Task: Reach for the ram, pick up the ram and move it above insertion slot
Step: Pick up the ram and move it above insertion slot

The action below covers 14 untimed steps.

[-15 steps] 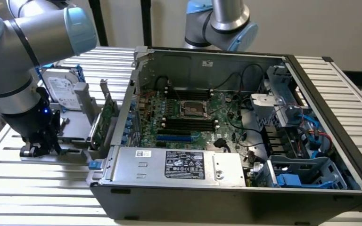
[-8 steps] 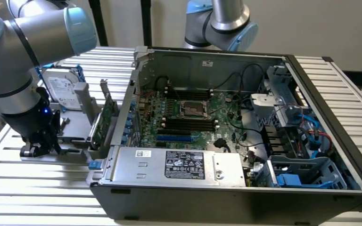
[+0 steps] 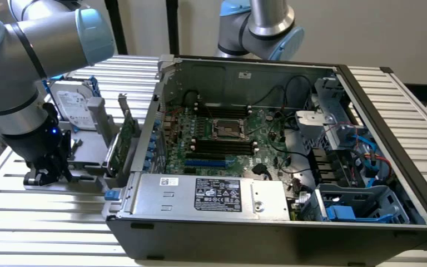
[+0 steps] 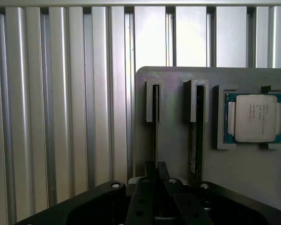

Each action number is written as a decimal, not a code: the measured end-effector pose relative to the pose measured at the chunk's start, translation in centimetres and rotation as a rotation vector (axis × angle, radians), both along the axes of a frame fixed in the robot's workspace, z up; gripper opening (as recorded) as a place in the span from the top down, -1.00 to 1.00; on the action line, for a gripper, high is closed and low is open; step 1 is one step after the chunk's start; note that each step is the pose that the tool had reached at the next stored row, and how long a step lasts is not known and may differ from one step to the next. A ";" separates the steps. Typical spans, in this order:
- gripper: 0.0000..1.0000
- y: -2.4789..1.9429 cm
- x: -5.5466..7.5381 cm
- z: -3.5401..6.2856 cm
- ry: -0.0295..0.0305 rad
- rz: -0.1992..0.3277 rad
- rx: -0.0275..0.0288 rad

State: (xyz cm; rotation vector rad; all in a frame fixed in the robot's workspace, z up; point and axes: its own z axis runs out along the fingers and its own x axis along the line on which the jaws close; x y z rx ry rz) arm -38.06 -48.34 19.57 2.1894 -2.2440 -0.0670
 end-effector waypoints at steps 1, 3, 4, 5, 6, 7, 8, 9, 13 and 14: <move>0.73 0.00 0.0 0.00 0.0000 0.000 0.0000; 0.73 0.00 0.0 0.03 -0.0001 0.000 0.0001; 0.73 0.00 0.0 0.10 0.0001 0.000 -0.0001; 0.73 0.00 0.0 0.22 0.0004 0.000 0.0000; 0.73 0.01 0.0 0.40 0.0006 0.000 0.0000; 0.73 0.00 0.0 0.65 0.0012 0.000 0.0000; 0.73 0.00 0.0 0.94 0.0017 0.000 0.0000; 0.73 0.00 0.0 1.26 0.0023 0.000 0.0000; 0.73 0.00 0.0 2.85 0.0045 0.000 0.0000; 0.73 0.00 0.1 3.30 0.0051 0.000 0.0000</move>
